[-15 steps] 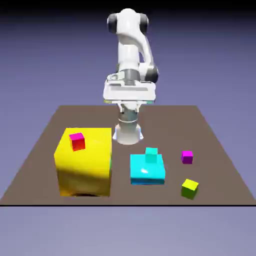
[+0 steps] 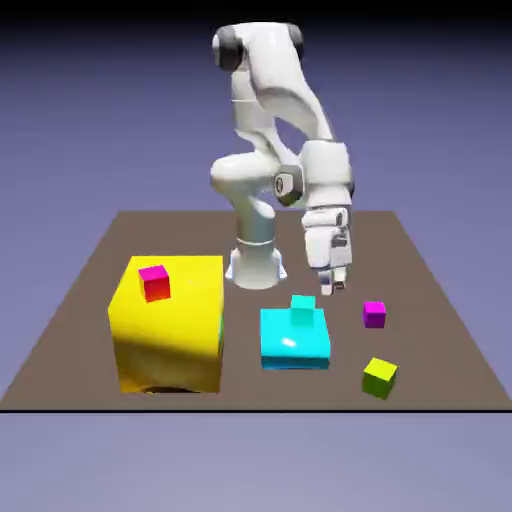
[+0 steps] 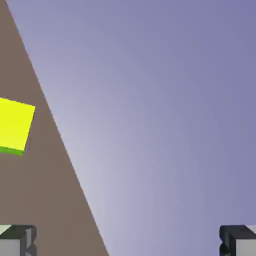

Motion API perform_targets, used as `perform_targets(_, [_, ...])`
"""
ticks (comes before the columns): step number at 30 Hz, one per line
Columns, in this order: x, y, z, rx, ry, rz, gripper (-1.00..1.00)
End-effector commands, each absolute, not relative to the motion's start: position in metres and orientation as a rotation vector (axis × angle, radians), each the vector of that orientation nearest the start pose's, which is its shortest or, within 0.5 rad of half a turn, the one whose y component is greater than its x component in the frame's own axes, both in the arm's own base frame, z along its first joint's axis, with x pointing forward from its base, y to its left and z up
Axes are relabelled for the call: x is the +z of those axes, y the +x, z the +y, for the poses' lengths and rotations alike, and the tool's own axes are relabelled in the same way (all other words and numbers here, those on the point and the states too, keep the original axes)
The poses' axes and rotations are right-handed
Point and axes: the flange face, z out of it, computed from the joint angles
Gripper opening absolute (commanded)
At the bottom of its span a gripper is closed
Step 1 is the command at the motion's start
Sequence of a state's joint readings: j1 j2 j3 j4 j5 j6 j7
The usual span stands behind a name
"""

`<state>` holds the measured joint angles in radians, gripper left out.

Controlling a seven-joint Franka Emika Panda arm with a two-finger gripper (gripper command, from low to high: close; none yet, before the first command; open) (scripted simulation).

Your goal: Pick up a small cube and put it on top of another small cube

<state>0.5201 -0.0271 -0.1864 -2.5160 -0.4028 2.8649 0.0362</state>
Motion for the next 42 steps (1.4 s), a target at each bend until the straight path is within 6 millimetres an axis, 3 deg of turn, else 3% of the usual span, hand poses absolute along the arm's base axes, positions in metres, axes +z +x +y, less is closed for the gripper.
perform_targets(1, [0.316, 0.457, 0.19, -0.602, -2.995, -1.172, 0.0])
perform_targets(7, [0.25, 0.451, 0.253, -0.36, -2.74, -2.02, 0.0])
perform_targets(13, [0.187, 0.434, 0.304, -0.077, -2.251, -2.759, 0.0])
perform_targets(14, [0.187, 0.433, 0.304, -0.077, -2.251, -2.759, 0.0])
perform_targets(20, [0.121, 0.451, 0.293, -0.077, -2.251, -2.759, 0.0])
perform_targets(21, [0.121, 0.451, 0.293, -0.077, -2.251, -2.759, -1.0])
perform_targets(22, [0.121, 0.451, 0.293, -0.077, -2.251, -2.759, -1.0])
perform_targets(27, [0.182, 0.435, 0.304, -0.077, -2.252, -2.758, -1.0])
perform_targets(28, [0.195, 0.443, 0.294, -0.066, -2.308, -2.725, -1.0])
perform_targets(30, [0.226, 0.473, 0.256, -0.023, -2.51, -2.586, -1.0])
perform_targets(35, [0.303, 0.522, 0.145, 0.104, -2.949, -2.136, -1.0])
perform_targets(38, [0.347, 0.532, 0.071, 0.187, -3.15, -1.813, -1.0])
perform_targets(42, [0.402, 0.521, -0.028, 0.292, -3.324, -1.348, -1.0])
